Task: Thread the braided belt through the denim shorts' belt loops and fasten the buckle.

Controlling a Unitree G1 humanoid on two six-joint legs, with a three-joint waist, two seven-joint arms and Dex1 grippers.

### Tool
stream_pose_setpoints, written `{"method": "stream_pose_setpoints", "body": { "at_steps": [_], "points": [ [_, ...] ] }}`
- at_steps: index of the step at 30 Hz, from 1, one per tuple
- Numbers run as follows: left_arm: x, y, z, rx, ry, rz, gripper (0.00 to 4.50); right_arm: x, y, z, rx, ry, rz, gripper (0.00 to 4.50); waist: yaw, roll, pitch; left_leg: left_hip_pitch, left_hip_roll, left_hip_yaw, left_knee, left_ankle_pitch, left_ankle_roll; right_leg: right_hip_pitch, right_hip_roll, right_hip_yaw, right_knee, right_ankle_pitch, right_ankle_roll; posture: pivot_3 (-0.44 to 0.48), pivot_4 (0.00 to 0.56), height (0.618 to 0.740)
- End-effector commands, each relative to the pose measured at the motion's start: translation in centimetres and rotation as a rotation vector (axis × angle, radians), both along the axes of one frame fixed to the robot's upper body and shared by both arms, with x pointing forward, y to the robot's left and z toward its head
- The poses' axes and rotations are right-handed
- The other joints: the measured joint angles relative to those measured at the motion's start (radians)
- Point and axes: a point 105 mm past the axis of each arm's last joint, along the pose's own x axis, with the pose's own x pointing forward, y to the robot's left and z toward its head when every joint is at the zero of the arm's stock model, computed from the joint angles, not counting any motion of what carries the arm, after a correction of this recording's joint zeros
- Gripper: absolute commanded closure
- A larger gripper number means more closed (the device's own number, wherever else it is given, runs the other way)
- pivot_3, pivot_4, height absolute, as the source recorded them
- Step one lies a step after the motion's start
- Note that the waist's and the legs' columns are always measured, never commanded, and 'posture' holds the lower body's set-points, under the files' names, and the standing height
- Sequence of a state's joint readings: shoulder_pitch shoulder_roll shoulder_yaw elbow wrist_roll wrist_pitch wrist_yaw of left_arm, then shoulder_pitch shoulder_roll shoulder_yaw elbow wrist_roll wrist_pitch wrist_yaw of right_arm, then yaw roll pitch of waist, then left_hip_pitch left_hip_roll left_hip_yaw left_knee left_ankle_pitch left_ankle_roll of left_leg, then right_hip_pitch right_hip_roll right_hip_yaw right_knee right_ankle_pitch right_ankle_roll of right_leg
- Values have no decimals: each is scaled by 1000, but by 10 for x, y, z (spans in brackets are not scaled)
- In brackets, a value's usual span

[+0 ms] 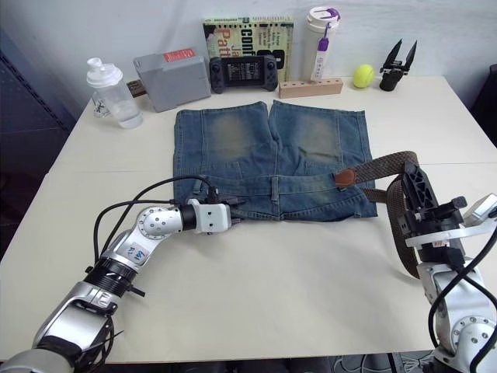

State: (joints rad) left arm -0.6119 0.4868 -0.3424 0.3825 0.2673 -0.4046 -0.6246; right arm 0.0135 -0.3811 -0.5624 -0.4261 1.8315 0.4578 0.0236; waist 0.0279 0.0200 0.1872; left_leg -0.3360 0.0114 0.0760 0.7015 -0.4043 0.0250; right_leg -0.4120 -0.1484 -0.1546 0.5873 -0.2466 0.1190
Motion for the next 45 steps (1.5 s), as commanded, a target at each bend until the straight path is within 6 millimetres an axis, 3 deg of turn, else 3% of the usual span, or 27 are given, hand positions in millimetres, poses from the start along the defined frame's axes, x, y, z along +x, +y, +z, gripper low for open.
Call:
{"method": "stream_pose_setpoints", "body": {
  "at_steps": [1,3,7,11,14,17,19,23,28,34,42,45],
  "points": [
    [4,12,-17,66,27,48,3852,-6,-1,12,-5,-64,-16,4500,0,1,-1,0,0,0,0,0,0,0,0,0,0,0,0,0,150,722],
    [4,12,-18,69,28,53,4461,-5,0,11,-2,-66,-16,4500,0,3,-3,0,1,0,0,0,0,0,0,0,0,0,0,0,150,722],
    [4,10,-14,56,1,55,4461,-2,1,10,0,-66,-13,4500,0,4,-4,1,1,0,0,0,0,0,0,0,0,0,0,0,150,722],
    [-9,18,6,-46,-12,56,4461,0,-2,12,-10,-66,-17,4500,-5,4,-4,1,2,-1,0,0,0,0,-1,1,0,0,0,0,150,722],
    [-37,33,21,-118,1,38,4461,-2,-8,12,-36,-45,-29,4500,-19,4,-4,0,3,-2,-3,0,0,-3,0,0,0,0,0,0,150,722],
    [-70,44,23,-119,7,-10,4461,-3,-9,8,-92,-7,-19,4500,-28,4,-3,-1,4,-4,-4,0,0,-5,0,0,0,0,0,0,150,722],
    [-88,54,21,-138,28,3,4461,-2,-12,4,-112,27,-18,4500,-28,4,-3,-2,4,-4,-3,0,0,-5,-1,1,-1,0,0,0,150,722],
    [-120,75,-4,-95,112,77,4461,2,-13,-4,-161,107,5,4500,-24,4,-3,0,4,-4,-2,-1,2,-3,-2,2,-1,0,0,0,150,722],
    [-129,83,-23,-97,188,157,4461,8,-4,-17,-201,192,65,4500,-11,4,-3,0,4,-4,-2,-2,2,-3,-2,2,-1,0,0,0,150,722],
    [-143,84,-12,-177,332,136,2033,12,2,-21,-228,246,115,4500,-6,4,-3,0,5,-4,-2,-2,2,-3,-2,2,-1,0,0,0,150,722],
    [-161,86,50,-474,717,26,2033,9,18,-18,-229,282,187,4500,-4,5,-3,-1,5,-6,0,-2,2,-2,-1,2,-1,0,0,0,150,722],
    [-146,80,73,-583,711,-11,2033,8,25,-21,-229,296,206,4500,-2,5,-3,-1,4,-6,0,-2,2,-2,-1,2,-1,0,0,0,150,722]
  ]
}}
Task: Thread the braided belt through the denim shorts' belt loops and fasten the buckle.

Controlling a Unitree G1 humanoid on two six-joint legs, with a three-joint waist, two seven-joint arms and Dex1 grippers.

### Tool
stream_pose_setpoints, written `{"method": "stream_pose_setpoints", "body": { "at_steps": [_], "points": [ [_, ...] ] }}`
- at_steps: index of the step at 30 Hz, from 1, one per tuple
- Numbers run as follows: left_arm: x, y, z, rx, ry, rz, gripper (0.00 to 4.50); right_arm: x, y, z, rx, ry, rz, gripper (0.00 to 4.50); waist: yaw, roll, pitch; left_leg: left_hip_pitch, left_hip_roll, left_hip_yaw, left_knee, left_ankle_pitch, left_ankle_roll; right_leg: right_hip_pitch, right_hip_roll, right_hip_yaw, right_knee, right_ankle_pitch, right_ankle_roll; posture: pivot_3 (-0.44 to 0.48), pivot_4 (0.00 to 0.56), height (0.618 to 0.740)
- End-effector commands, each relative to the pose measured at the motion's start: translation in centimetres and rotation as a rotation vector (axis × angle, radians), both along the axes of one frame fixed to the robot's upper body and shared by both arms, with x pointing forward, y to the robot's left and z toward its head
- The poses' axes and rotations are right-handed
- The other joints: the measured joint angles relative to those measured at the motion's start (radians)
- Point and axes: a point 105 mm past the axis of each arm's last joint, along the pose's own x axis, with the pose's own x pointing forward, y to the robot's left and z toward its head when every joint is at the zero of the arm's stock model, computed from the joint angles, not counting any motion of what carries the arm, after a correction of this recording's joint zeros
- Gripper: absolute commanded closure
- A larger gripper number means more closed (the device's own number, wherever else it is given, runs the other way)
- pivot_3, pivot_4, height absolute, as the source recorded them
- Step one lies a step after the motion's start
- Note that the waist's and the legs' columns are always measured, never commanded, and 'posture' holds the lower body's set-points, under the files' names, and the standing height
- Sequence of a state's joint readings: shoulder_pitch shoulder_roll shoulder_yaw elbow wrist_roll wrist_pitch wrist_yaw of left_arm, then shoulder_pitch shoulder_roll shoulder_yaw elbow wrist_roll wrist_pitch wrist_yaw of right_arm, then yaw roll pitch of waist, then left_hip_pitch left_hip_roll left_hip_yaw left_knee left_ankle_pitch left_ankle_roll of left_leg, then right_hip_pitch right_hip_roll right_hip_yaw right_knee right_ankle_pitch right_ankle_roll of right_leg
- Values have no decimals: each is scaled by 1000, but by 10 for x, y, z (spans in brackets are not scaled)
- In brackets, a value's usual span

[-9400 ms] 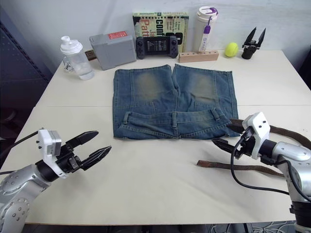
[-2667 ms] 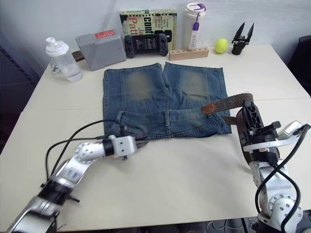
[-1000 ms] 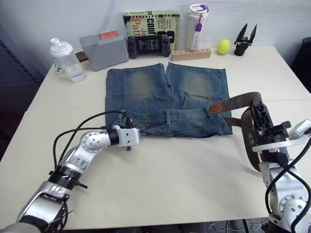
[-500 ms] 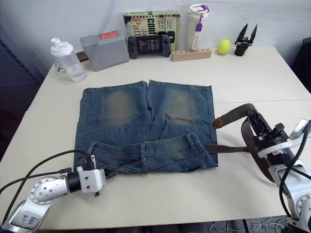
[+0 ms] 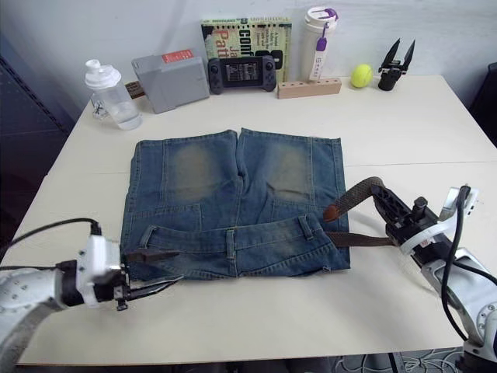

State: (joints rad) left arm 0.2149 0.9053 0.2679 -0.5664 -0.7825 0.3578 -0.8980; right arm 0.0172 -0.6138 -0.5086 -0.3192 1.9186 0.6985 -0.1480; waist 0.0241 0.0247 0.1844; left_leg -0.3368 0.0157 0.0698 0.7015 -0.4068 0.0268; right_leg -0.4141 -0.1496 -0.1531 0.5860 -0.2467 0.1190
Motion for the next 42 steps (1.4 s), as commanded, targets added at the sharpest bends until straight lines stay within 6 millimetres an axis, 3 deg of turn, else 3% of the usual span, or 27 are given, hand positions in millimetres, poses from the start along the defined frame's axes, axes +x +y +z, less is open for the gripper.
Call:
{"method": "stream_pose_setpoints", "body": {
  "at_steps": [1,5,10,17,21,23,25,29,34,42],
  "points": [
    [9,-12,32,-151,0,-40,2033,-3,14,7,13,-17,37,4500,3,0,0,0,0,0,0,0,0,0,0,0,0,0,0,0,150,722],
    [22,-32,42,-164,-28,-104,2033,-2,25,0,-15,2,54,4500,0,0,0,0,-3,0,1,0,-1,1,1,0,0,0,0,0,150,722],
    [35,-53,48,-170,-69,-179,2033,-1,20,-5,-17,9,19,4500,0,0,0,0,-4,1,0,0,-2,1,4,0,-1,0,0,0,150,722],
    [60,-53,34,-14,-172,-172,2033,-7,11,27,52,-108,6,4500,0,0,0,0,-4,4,0,1,-3,1,4,0,-1,0,0,0,150,722],
    [86,-52,45,10,-299,-127,2033,-13,19,25,60,-116,41,4500,4,-1,0,0,-3,9,0,1,-3,0,6,0,-1,0,0,0,150,722],
    [94,-65,57,-60,-335,-125,2033,-14,22,20,68,-102,51,4500,7,-1,0,0,-3,9,0,1,-4,1,6,0,-1,0,0,0,150,722],
    [94,-78,63,-115,-339,-140,2033,-14,25,16,76,-88,60,4500,6,-1,0,-1,-3,9,0,1,-4,1,5,0,-1,0,0,0,150,722],
    [72,-103,56,-223,-254,-212,2033,-16,27,0,68,-20,69,4500,-1,-2,0,-1,-3,9,-1,1,-3,0,5,0,-2,0,0,0,150,722],
    [57,-101,33,-184,-173,-219,2033,-18,25,-12,53,13,60,4500,-1,-2,0,0,-2,10,0,1,-4,0,6,1,-1,0,0,0,150,722],
    [50,-101,27,-133,-179,-237,2033,-10,29,-31,15,43,34,4500,2,-2,0,0,-3,9,1,1,-3,0,4,2,-1,0,0,0,150,722]
  ]
}}
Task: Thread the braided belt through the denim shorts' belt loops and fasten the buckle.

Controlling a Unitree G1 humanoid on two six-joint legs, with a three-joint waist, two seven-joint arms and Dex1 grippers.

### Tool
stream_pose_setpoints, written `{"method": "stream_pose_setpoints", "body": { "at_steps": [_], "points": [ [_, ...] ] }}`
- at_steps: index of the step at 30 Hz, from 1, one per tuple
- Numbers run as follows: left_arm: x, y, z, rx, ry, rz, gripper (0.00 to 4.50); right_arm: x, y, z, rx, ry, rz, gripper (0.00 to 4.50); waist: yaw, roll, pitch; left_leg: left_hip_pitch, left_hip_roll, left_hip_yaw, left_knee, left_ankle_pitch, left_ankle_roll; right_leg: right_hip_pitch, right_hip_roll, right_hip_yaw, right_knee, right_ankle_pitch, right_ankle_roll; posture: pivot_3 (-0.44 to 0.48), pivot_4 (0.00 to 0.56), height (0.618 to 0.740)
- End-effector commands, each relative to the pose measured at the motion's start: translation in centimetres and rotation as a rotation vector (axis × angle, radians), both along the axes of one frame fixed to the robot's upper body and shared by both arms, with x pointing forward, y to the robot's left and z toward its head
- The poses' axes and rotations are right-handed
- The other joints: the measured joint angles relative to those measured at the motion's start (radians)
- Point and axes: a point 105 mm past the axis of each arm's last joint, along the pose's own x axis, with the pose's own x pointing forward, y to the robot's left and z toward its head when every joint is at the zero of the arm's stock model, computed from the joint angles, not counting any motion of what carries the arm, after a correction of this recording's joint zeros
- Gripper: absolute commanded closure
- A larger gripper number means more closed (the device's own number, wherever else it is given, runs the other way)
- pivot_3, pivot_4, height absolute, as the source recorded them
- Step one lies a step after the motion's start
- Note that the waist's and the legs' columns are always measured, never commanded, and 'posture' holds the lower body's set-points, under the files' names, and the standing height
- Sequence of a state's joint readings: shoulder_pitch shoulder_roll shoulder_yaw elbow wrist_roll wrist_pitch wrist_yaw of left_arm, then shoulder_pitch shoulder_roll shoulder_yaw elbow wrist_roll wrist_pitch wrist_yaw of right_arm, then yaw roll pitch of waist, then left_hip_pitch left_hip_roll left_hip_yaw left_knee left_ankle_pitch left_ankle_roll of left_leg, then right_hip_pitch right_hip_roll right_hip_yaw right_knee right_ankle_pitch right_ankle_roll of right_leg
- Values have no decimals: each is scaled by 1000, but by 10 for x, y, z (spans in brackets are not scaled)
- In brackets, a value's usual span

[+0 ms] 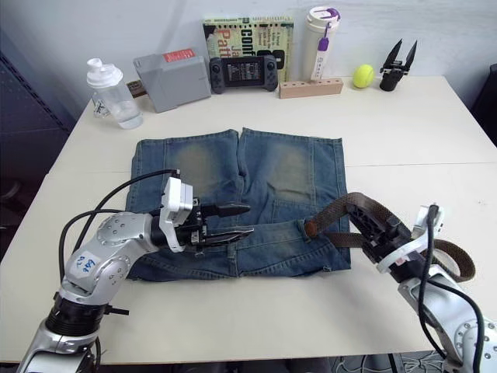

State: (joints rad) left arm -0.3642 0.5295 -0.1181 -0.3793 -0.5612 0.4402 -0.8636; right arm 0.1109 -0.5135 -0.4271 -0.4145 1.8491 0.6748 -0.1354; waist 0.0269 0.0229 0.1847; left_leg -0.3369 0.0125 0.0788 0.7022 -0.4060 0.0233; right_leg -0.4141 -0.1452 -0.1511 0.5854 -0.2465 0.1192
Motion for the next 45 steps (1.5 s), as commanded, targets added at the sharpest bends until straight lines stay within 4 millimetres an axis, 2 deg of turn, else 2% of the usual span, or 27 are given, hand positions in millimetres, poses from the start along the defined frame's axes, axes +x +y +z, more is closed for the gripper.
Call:
{"method": "stream_pose_setpoints", "body": {
  "at_steps": [1,4,7,10,15,20,24,30,34,39,45],
  "points": [
    [-8,-2,3,27,-50,-25,2033,2,3,-4,-2,-11,-5,4500,-1,0,0,0,0,0,0,0,0,0,0,0,0,0,0,0,150,722],
    [-9,-1,0,55,-69,-22,2033,2,-1,-11,-43,-3,-23,4500,-2,0,0,0,0,0,0,0,0,0,1,0,0,0,0,0,150,722],
    [-10,-1,-1,58,-72,-23,2033,2,-7,-8,-47,-24,-48,4500,-1,0,0,0,0,1,0,0,0,0,1,0,0,0,0,0,150,722],
    [-10,-2,-2,73,-81,-27,2033,1,-3,-8,-66,-30,-27,4500,-1,0,0,0,0,0,0,0,0,0,0,0,0,0,0,0,150,722],
    [-8,-1,-5,106,-112,-29,2033,1,14,-20,-149,7,22,4500,-2,0,0,0,0,0,0,0,0,0,1,0,0,0,0,0,150,722],
    [-4,1,-10,159,-162,-30,2033,2,51,-42,-167,103,96,4500,-3,0,0,0,0,0,0,0,0,0,1,0,0,0,0,0,150,722],
    [-1,-1,-16,205,-206,-38,2033,4,64,-47,-140,134,113,4500,-2,0,0,0,0,0,0,0,0,0,0,0,0,0,0,0,150,722],
    [0,-11,-33,287,-253,-109,2033,7,61,-56,-108,193,93,4500,-5,0,-1,0,1,1,-1,0,0,0,1,-1,0,0,0,0,150,722],
    [10,-20,-43,361,-309,-123,2033,6,53,-64,-73,259,74,4500,-4,-2,-1,0,1,1,-1,0,0,0,1,-1,0,0,0,0,150,722],
    [22,-29,-48,436,-428,-131,2033,5,48,-67,26,325,76,4500,-3,-3,-2,1,1,0,-1,0,0,1,1,-1,0,0,0,0,150,722],
    [32,-35,-51,476,-528,-123,2033,6,54,-71,28,366,120,4500,-3,-4,-3,1,1,0,-1,0,0,1,1,-1,0,0,0,0,150,722]
  ]
}}
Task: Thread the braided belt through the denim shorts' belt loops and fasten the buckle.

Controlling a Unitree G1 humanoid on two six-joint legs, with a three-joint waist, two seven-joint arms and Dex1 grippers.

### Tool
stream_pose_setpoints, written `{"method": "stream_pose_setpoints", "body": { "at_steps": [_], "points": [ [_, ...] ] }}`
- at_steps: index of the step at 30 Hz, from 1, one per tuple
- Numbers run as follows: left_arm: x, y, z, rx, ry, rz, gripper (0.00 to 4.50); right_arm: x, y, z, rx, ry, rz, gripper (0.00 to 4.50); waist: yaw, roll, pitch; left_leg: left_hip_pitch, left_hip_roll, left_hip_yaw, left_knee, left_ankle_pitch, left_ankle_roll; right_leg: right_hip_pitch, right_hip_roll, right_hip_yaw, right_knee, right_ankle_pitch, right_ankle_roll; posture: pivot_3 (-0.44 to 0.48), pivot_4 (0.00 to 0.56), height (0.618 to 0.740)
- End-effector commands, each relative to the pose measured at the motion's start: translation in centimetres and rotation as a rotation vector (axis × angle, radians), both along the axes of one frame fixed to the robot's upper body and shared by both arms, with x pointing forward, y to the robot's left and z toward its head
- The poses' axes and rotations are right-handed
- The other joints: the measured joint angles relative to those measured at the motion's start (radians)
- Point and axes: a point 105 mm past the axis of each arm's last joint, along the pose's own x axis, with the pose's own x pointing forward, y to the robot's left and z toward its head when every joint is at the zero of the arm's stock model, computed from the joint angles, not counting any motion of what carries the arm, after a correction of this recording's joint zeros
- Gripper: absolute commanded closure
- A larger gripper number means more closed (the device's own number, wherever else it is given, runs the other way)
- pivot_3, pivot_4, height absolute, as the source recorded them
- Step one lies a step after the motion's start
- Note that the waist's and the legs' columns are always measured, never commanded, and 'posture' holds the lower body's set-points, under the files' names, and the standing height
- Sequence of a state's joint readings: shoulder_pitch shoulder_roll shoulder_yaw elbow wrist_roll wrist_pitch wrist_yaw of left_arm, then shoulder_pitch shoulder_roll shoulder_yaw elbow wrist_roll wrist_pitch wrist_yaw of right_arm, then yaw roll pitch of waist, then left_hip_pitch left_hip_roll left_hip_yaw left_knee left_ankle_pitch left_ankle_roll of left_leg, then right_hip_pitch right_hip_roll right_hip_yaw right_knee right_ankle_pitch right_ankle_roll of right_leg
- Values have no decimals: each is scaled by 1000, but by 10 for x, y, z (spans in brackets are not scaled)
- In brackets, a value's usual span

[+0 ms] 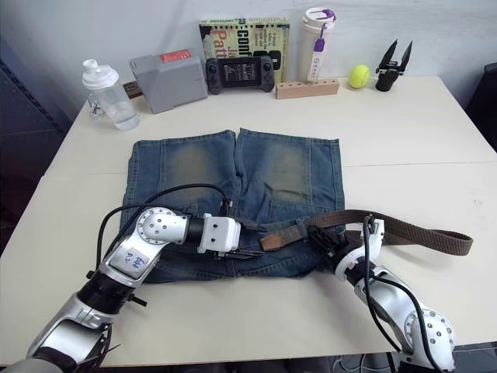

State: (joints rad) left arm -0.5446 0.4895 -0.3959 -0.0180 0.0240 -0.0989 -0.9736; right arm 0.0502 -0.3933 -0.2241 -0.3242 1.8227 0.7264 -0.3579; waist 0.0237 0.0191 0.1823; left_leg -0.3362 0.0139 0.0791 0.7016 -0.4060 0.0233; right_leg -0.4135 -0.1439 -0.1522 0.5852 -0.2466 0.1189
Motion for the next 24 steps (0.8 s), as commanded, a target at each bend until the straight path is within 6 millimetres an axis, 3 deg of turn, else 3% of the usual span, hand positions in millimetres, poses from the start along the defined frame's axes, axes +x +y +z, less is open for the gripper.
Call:
{"method": "stream_pose_setpoints", "body": {
  "at_steps": [1,10,13,16,17,24],
  "points": [
    [5,-6,4,5,-87,-8,2033,-4,6,-13,4,64,30,4500,0,-1,-1,0,0,0,0,0,0,0,0,0,0,0,0,0,150,722],
    [2,-16,11,-70,-115,-33,2033,-2,13,-13,10,66,30,4500,0,-6,-4,0,1,-1,0,0,0,0,-1,-1,0,0,0,0,150,722],
    [-3,-18,13,-76,-125,-60,2872,-2,13,-14,3,68,26,4500,0,-6,-4,0,1,-2,0,0,0,0,-1,-1,0,0,0,0,150,722],
    [-1,-18,13,-64,-152,-58,4283,-3,12,-14,-10,68,30,4500,0,-7,-4,0,2,-2,0,0,0,0,-1,-1,0,0,0,0,150,722],
    [0,-18,13,-60,-160,-54,4448,-4,12,-14,-14,67,32,4500,0,-7,-4,0,1,-2,0,0,0,0,-1,-1,0,0,0,0,150,722],
    [4,-20,16,-60,-170,-46,4448,-3,4,-7,-41,46,16,4500,0,-7,-4,0,1,-3,0,0,0,0,-1,-1,0,0,0,0,150,722]
  ]
}}
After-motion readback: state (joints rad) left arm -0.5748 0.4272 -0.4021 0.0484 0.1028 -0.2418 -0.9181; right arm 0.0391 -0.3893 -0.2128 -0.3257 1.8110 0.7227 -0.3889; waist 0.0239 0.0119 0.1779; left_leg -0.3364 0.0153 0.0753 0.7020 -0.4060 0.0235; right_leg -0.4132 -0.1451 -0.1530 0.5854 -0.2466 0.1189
